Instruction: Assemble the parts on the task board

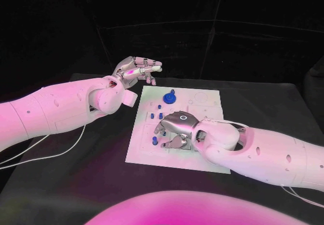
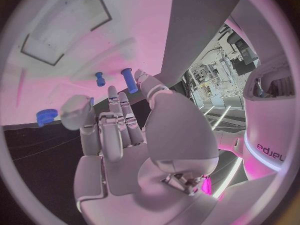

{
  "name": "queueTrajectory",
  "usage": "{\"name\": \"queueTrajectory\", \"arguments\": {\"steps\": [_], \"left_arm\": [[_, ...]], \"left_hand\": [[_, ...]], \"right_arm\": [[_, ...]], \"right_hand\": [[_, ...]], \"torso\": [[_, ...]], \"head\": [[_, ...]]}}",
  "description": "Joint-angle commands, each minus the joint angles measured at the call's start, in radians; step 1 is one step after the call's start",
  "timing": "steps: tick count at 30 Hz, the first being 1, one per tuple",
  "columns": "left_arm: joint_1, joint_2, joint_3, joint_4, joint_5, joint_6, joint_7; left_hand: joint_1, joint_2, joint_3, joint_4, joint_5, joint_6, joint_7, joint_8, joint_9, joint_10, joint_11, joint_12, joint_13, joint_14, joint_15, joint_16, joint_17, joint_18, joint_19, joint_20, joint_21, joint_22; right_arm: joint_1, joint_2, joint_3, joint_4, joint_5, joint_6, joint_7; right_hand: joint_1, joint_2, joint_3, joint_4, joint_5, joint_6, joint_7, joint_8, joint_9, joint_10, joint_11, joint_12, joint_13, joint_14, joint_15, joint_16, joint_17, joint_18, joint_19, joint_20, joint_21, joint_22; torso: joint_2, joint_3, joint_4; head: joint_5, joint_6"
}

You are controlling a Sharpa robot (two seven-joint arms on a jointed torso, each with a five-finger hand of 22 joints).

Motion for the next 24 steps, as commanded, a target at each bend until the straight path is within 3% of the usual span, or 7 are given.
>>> {"name": "queueTrajectory", "arguments": {"steps": [1,8,13,15,16,17,24], "left_arm": [[0.002,-0.001,0.001,-0.001,0.004,0.011,0.003],[0.001,0.000,-0.001,-0.003,0.004,0.013,0.004],[0.001,-0.002,-0.008,-0.001,0.004,0.015,0.007],[0.001,-0.002,-0.009,-0.001,0.004,0.015,0.007],[0.001,-0.003,-0.009,-0.001,0.004,0.016,0.008],[0.001,-0.003,-0.009,0.000,0.004,0.016,0.008],[0.001,-0.009,-0.012,0.004,0.004,0.019,0.009]], "left_hand": [[0.009,0.000,0.001,-0.005,0.000,-0.004,0.005,0.003,-0.002,-0.008,0.003,0.006,-0.001,-0.007,0.002,-0.002,-0.001,0.013,0.001,-0.002,-0.003,-0.002],[0.009,0.000,0.001,-0.005,0.000,-0.004,0.005,0.003,-0.002,-0.008,0.003,0.006,-0.001,-0.007,0.002,-0.002,-0.001,0.013,0.001,-0.002,-0.003,-0.002],[0.009,0.000,0.001,-0.005,0.000,-0.004,0.005,0.004,-0.002,-0.008,0.003,0.006,-0.001,-0.007,0.002,-0.002,-0.001,0.013,0.001,-0.002,-0.003,-0.002],[0.009,0.000,0.001,-0.006,0.000,-0.005,0.005,0.004,-0.002,-0.009,0.003,0.006,-0.001,-0.007,0.002,-0.002,-0.002,0.013,0.001,-0.002,-0.004,-0.002],[0.009,0.000,0.001,-0.006,0.000,-0.005,0.005,0.004,-0.002,-0.009,0.003,0.006,-0.001,-0.007,0.002,-0.002,-0.002,0.013,0.001,-0.002,-0.004,-0.002],[0.009,0.000,0.001,-0.006,0.000,-0.005,0.005,0.004,-0.002,-0.009,0.003,0.006,-0.001,-0.007,0.002,-0.002,-0.002,0.013,0.001,-0.002,-0.004,-0.002],[0.009,0.000,0.000,-0.005,0.000,-0.005,0.005,0.004,-0.002,-0.009,0.003,0.006,-0.002,-0.007,0.003,-0.002,-0.002,0.013,0.001,-0.002,-0.004,-0.002]], "right_arm": [[0.019,-0.054,0.002,0.053,0.081,-0.139,0.055],[0.082,-0.216,0.012,0.126,0.471,-0.217,0.071],[0.102,-0.334,0.015,0.136,0.589,-0.211,-0.023],[0.104,-0.360,0.014,0.136,0.578,-0.201,-0.061],[0.104,-0.375,0.014,0.137,0.565,-0.192,-0.086],[0.101,-0.387,0.014,0.138,0.554,-0.185,-0.106],[0.051,-0.450,0.013,0.173,0.460,-0.149,-0.251]], "right_hand": [[-0.003,0.007,-0.074,0.021,0.008,-0.003,0.003,0.000,0.002,-0.008,-0.004,0.024,0.002,0.104,0.005,0.003,0.263,0.022,-0.017,-0.002,-0.022,-0.034],[0.023,0.065,-0.137,0.050,0.012,0.088,0.002,0.037,0.014,0.138,-0.023,0.143,0.038,0.104,-0.012,0.003,0.263,0.014,0.013,-0.013,0.005,0.014],[0.009,0.065,-0.184,0.070,0.083,0.143,-0.036,0.078,0.023,0.310,-0.070,0.465,0.305,0.104,-0.053,0.003,0.263,-0.013,0.079,-0.052,0.094,0.169],[0.035,0.077,-0.227,0.077,0.105,0.136,-0.046,0.105,0.026,0.250,-0.102,0.883,0.762,0.100,-0.064,-0.005,0.255,-0.023,0.093,-0.069,0.125,0.218],[0.003,0.097,-0.237,0.106,0.101,0.144,-0.042,0.114,0.029,0.268,-0.083,0.954,0.849,0.074,-0.069,-0.068,0.192,-0.024,0.097,-0.072,0.132,0.233],[0.009,0.114,-0.259,0.121,0.115,0.140,-0.039,0.128,0.033,0.258,-0.092,1.045,0.960,0.054,-0.082,-0.175,0.093,-0.031,0.099,-0.072,0.139,0.247],[-0.043,0.105,-0.346,0.190,0.101,0.133,-0.059,0.174,0.056,0.334,-0.090,1.216,1.178,0.072,-0.085,-0.188,0.058,-0.032,0.113,-0.083,0.160,0.289]], "torso": [[-0.003,-0.0005,-0.0067],[-0.010,-0.0021,-0.0138],[-0.017,-0.0076,-0.0237],[-0.017,-0.0081,-0.0285],[-0.017,-0.0075,-0.0312],[-0.017,-0.0071,-0.0327],[-0.017,-0.0044,-0.0463]], "head": [[-0.008,0.009],[-0.030,0.020],[-0.059,0.030],[-0.072,0.033],[-0.076,0.033],[-0.079,0.033],[-0.096,0.033]]}}
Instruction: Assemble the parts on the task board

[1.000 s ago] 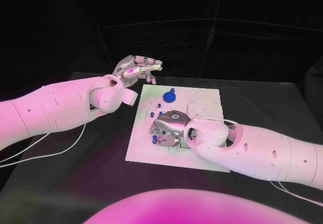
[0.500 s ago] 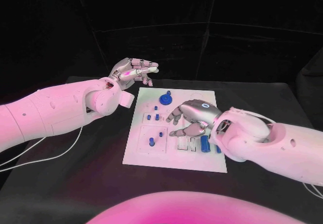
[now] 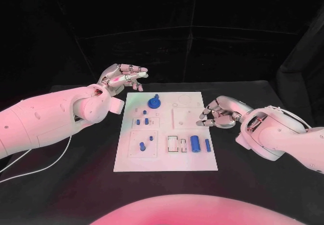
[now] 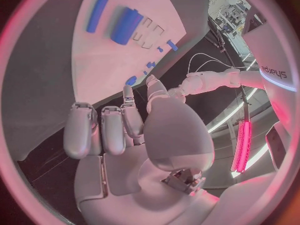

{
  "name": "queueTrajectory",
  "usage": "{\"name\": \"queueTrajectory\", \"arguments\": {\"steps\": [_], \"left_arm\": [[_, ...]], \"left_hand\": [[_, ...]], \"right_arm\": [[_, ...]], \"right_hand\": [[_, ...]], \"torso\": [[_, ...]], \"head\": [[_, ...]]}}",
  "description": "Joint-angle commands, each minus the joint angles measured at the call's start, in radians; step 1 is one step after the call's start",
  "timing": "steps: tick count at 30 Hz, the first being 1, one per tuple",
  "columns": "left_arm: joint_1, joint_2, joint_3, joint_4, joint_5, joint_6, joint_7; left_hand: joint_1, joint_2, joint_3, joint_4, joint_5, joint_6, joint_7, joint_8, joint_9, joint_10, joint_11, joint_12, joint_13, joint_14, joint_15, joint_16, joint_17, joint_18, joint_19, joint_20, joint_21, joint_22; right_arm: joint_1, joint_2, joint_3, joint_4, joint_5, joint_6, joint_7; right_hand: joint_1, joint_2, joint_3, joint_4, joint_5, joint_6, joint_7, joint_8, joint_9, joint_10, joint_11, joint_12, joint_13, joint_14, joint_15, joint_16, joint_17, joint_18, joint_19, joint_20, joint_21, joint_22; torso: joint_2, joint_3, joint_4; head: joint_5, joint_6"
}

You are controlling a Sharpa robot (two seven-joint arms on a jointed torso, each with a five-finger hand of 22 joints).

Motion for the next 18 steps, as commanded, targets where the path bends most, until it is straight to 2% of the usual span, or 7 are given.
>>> {"name": "queueTrajectory", "arguments": {"steps": [1,4,7,11,15,18], "left_arm": [[0.002,-0.005,0.000,0.005,0.004,0.015,0.009],[0.002,-0.008,-0.001,0.008,0.004,0.015,0.009],[0.001,-0.010,-0.002,0.009,0.004,0.015,0.010],[0.001,-0.013,-0.002,0.011,0.004,0.016,0.010],[0.001,-0.017,-0.002,0.013,0.004,0.015,0.010],[0.001,-0.018,-0.002,0.014,0.004,0.015,0.010]], "left_hand": [[0.009,0.000,0.000,-0.005,0.000,-0.005,0.005,0.004,-0.002,-0.005,-0.001,0.006,-0.002,-0.007,0.003,-0.002,-0.001,0.013,0.001,-0.002,-0.004,-0.002],[0.009,0.000,0.000,-0.005,0.000,-0.005,0.005,0.004,-0.002,-0.005,-0.001,0.006,-0.002,-0.007,0.003,-0.002,-0.001,0.013,0.001,-0.002,-0.004,-0.002],[0.009,0.000,0.000,-0.005,0.000,-0.005,0.005,0.004,-0.002,-0.005,-0.001,0.006,-0.002,-0.007,0.003,-0.002,-0.001,0.013,0.001,-0.002,-0.004,-0.002],[0.009,0.000,0.000,-0.005,0.000,-0.005,0.005,0.004,-0.002,-0.005,-0.001,0.006,-0.002,-0.007,0.003,-0.002,-0.001,0.013,0.001,-0.002,-0.004,-0.002],[0.006,0.001,-0.001,-0.004,0.000,-0.005,0.006,0.005,-0.002,-0.006,0.000,0.007,-0.002,-0.008,0.003,-0.002,-0.002,0.013,0.001,-0.002,-0.005,-0.002],[0.006,0.001,-0.001,-0.004,0.000,-0.005,0.006,0.005,-0.002,-0.006,0.000,0.007,-0.002,-0.008,0.003,-0.002,-0.002,0.013,0.001,-0.002,-0.005,-0.002]], "right_arm": [[-0.021,-0.011,0.000,0.025,-0.055,0.033,-0.160],[-0.040,-0.014,0.000,0.037,-0.085,0.049,-0.203],[-0.051,-0.004,-0.001,0.039,-0.113,0.060,-0.228],[-0.067,0.013,-0.001,0.036,-0.133,0.072,-0.243],[-0.087,0.032,-0.001,0.027,-0.146,0.087,-0.250],[-0.098,0.048,-0.001,0.020,-0.151,0.093,-0.252]], "right_hand": [[-0.026,0.000,-0.033,0.034,-0.008,-0.006,-0.009,0.018,0.011,0.010,-0.002,0.021,0.032,0.073,-0.008,0.011,0.059,-0.008,0.008,0.001,0.006,0.009],[-0.039,-0.004,-0.056,0.065,-0.021,-0.014,-0.010,0.031,0.021,0.014,-0.003,0.032,0.051,0.075,-0.009,0.021,0.064,-0.010,0.012,0.001,0.011,0.018],[-0.041,-0.009,-0.068,0.086,-0.027,-0.021,-0.010,0.040,0.027,0.022,-0.003,0.046,0.072,0.078,-0.008,0.040,0.081,-0.014,0.019,0.001,0.020,0.039],[-0.035,-0.011,-0.073,0.096,-0.028,-0.028,-0.009,0.045,0.031,0.029,-0.002,0.057,0.089,0.080,-0.008,0.053,0.093,-0.015,0.022,0.001,0.024,0.047],[-0.032,-0.011,-0.074,0.099,-0.027,-0.031,-0.009,0.047,0.033,0.031,-0.002,0.061,0.094,0.080,-0.007,0.057,0.097,-0.016,0.023,0.001,0.026,0.051],[-0.028,-0.014,-0.076,0.102,-0.027,-0.034,-0.008,0.049,0.034,0.031,-0.001,0.061,0.096,0.081,-0.007,0.060,0.099,-0.016,0.024,0.002,0.027,0.054]], "torso": [[-0.001,0.0014,-0.0120],[-0.001,0.0011,-0.0149],[-0.001,0.0015,-0.0143],[-0.001,0.0012,-0.0121],[-0.002,-0.0013,-0.0122],[-0.001,0.0000,-0.0136]], "head": [[-0.006,-0.001],[-0.008,0.000],[-0.011,0.000],[-0.013,0.000],[-0.015,0.000],[-0.011,-0.001]]}}
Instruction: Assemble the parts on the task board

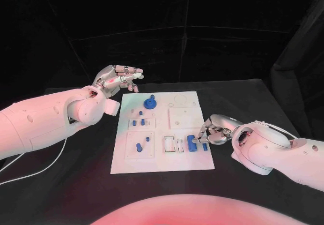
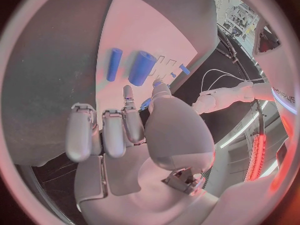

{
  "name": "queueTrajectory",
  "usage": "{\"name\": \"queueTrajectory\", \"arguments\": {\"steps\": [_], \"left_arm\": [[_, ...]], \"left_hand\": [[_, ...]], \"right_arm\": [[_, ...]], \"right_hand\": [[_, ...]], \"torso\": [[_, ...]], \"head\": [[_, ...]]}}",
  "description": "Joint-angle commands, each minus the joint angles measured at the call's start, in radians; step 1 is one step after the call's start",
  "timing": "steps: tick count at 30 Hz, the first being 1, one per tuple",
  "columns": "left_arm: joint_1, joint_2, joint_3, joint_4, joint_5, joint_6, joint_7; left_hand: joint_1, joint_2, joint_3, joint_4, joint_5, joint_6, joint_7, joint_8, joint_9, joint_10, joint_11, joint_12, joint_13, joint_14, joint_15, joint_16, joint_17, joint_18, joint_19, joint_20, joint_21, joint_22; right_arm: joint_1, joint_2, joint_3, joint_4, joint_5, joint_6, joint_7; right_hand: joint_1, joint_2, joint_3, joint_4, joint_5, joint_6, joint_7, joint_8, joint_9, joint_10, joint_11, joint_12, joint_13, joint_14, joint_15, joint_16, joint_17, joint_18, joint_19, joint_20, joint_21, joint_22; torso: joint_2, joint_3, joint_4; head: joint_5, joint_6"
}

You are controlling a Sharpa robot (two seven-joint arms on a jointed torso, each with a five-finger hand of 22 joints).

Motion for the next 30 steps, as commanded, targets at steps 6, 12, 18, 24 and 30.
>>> {"name": "queueTrajectory", "arguments": {"steps": [6,12,18,24,30], "left_arm": [[0.001,-0.003,0.001,0.005,0.004,0.013,0.010],[0.001,-0.005,0.001,0.006,0.004,0.013,0.009],[0.001,-0.006,0.001,0.008,0.004,0.014,0.009],[0.001,-0.008,0.001,0.009,0.004,0.015,0.008],[0.001,-0.010,0.001,0.011,0.004,0.015,0.008]], "left_hand": [[0.006,0.001,-0.001,-0.004,0.000,-0.002,0.002,0.005,-0.002,-0.006,0.000,0.003,-0.001,-0.005,-0.001,-0.002,-0.001,0.013,0.001,-0.002,-0.005,-0.001],[0.006,0.001,-0.001,-0.004,0.000,-0.002,0.002,0.005,-0.002,-0.006,0.000,0.003,-0.001,-0.005,-0.001,-0.002,-0.001,0.013,0.001,-0.002,-0.005,-0.001],[0.006,0.001,-0.001,-0.004,0.000,-0.002,0.002,0.005,-0.002,-0.006,0.000,0.003,-0.001,-0.005,-0.001,-0.002,-0.001,0.013,0.001,-0.002,-0.005,-0.001],[0.005,0.001,-0.002,-0.003,0.000,-0.002,0.002,0.005,-0.002,-0.007,0.000,0.004,-0.001,-0.005,0.000,-0.002,-0.002,0.013,0.001,-0.001,-0.006,-0.002],[0.005,0.001,-0.002,-0.003,0.000,-0.002,0.002,0.005,-0.002,-0.007,0.000,0.004,-0.001,-0.005,0.000,-0.002,-0.002,0.013,0.001,-0.001,-0.006,-0.002]], "right_arm": [[-0.022,0.043,0.000,-0.022,-0.054,0.032,-0.033],[-0.033,0.074,0.000,-0.048,-0.061,0.048,-0.036],[-0.039,0.100,0.000,-0.077,-0.074,0.065,-0.042],[-0.044,0.116,0.000,-0.091,-0.072,0.067,-0.041],[-0.046,0.113,0.000,-0.085,-0.063,0.024,-0.036]], "right_hand": [[0.010,-0.008,-0.001,0.011,-0.002,-0.013,0.001,0.007,0.004,0.009,0.001,0.006,0.011,0.079,-0.005,0.006,0.101,-0.017,0.010,0.002,0.005,0.003],[0.020,-0.005,-0.002,0.014,0.003,-0.017,0.001,0.013,0.008,0.011,0.002,0.010,0.017,0.079,-0.004,0.011,0.104,-0.017,0.010,0.002,0.006,0.006],[0.032,0.003,-0.001,0.015,0.009,-0.021,0.001,0.018,0.012,0.010,0.002,0.010,0.020,0.079,-0.003,0.013,0.104,-0.017,0.011,0.003,0.007,0.008],[0.060,0.020,-0.007,0.011,0.077,-0.024,0.000,0.039,0.027,0.013,0.001,0.014,0.034,0.078,-0.004,0.023,0.110,-0.019,0.012,0.003,0.012,0.018],[0.084,0.038,-0.009,0.005,0.149,-0.018,-0.004,0.057,0.040,0.016,-0.002,0.016,0.042,0.078,-0.006,0.029,0.113,-0.020,0.014,0.002,0.016,0.026]], "torso": [[0.001,-0.0007,-0.0012],[-0.001,-0.0016,0.0005],[0.000,-0.0015,0.0013],[0.000,-0.0021,0.0010],[-0.001,-0.0034,-0.0021]], "head": [[0.004,-0.002],[0.002,0.000],[0.004,-0.002],[0.006,-0.002],[0.008,-0.002]]}}
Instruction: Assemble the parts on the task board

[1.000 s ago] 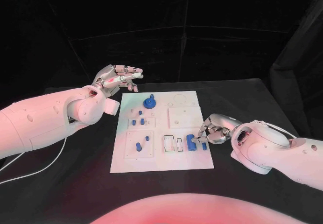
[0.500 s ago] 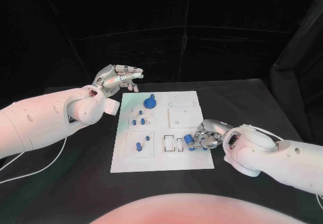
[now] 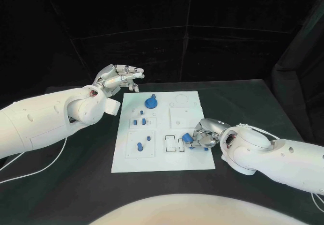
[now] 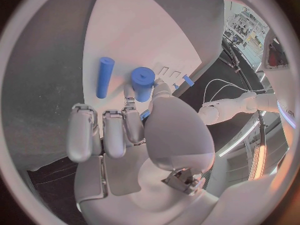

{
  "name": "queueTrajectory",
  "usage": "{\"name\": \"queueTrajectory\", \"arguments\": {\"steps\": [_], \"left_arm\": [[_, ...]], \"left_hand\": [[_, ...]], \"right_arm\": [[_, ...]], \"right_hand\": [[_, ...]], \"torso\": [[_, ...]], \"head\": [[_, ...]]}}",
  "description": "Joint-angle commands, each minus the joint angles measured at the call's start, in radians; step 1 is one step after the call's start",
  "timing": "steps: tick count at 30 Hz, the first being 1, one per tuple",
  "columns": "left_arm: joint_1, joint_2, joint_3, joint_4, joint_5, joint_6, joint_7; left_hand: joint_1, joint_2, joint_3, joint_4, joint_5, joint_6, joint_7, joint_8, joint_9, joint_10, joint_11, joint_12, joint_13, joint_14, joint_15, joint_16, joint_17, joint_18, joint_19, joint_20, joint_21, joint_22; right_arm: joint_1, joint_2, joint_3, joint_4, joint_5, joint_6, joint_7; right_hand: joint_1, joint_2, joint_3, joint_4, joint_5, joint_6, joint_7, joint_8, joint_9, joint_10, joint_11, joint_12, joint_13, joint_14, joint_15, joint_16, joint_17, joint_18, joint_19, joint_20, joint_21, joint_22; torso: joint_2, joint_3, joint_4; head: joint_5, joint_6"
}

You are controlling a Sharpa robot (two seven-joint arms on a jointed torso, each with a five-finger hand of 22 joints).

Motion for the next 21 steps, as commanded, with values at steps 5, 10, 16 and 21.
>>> {"name": "queueTrajectory", "arguments": {"steps": [5,10,16,21], "left_arm": [[0.001,-0.003,0.001,0.003,0.004,0.012,0.007],[0.001,-0.004,0.001,0.004,0.004,0.016,0.005],[0.002,-0.003,0.001,0.005,0.004,0.019,0.003],[0.002,-0.003,0.001,0.005,0.004,0.018,0.003]], "left_hand": [[0.005,0.001,-0.002,-0.004,0.000,-0.002,0.002,0.005,-0.001,-0.007,0.000,0.004,-0.001,-0.005,0.000,-0.002,-0.001,0.013,0.001,-0.002,-0.006,-0.001],[0.006,0.001,-0.002,-0.004,0.000,-0.003,0.002,0.005,-0.001,-0.008,0.000,0.004,-0.002,-0.005,0.000,-0.002,-0.002,0.013,0.001,-0.001,-0.007,-0.001],[0.007,0.001,-0.002,-0.006,0.000,-0.003,0.002,0.006,-0.001,-0.008,-0.001,0.005,-0.002,-0.006,0.000,-0.002,-0.002,0.013,0.001,-0.002,-0.007,-0.002],[0.007,0.001,-0.002,-0.006,0.000,-0.003,0.002,0.006,-0.001,-0.008,-0.001,0.005,-0.002,-0.006,0.000,-0.002,-0.002,0.013,0.001,-0.002,-0.007,-0.002]], "right_arm": [[-0.008,-0.027,-0.006,0.028,0.034,-0.094,0.010],[-0.007,-0.054,-0.006,0.070,0.113,-0.184,0.056],[-0.007,-0.064,-0.005,0.109,0.161,-0.235,0.088],[-0.005,-0.069,-0.003,0.127,0.179,-0.226,0.085]], "right_hand": [[0.045,0.024,0.004,-0.013,0.094,0.017,-0.014,0.019,0.014,0.013,-0.008,0.007,0.048,0.078,-0.011,0.011,0.115,-0.021,0.009,-0.002,0.010,0.009],[0.046,0.042,0.007,-0.006,0.125,0.025,-0.017,0.020,0.019,0.013,-0.011,0.002,0.047,0.077,-0.013,0.011,0.113,-0.022,0.010,-0.004,0.011,0.010],[0.052,0.048,0.009,-0.006,0.133,0.031,-0.021,0.020,0.021,0.011,-0.014,-0.003,0.044,0.077,-0.015,0.011,0.112,-0.022,0.010,-0.006,0.011,0.011],[0.057,0.048,0.009,-0.009,0.136,0.040,-0.024,0.022,0.024,0.012,-0.017,-0.004,0.044,0.077,-0.017,0.012,0.113,-0.022,0.011,-0.008,0.012,0.013]], "torso": [[-0.002,-0.0009,-0.0024],[-0.002,-0.0021,-0.0010],[0.000,-0.0012,-0.0007],[0.000,-0.0027,0.0004]], "head": [[-0.001,0.002],[0.000,0.004],[0.003,0.007],[0.004,0.004]]}}
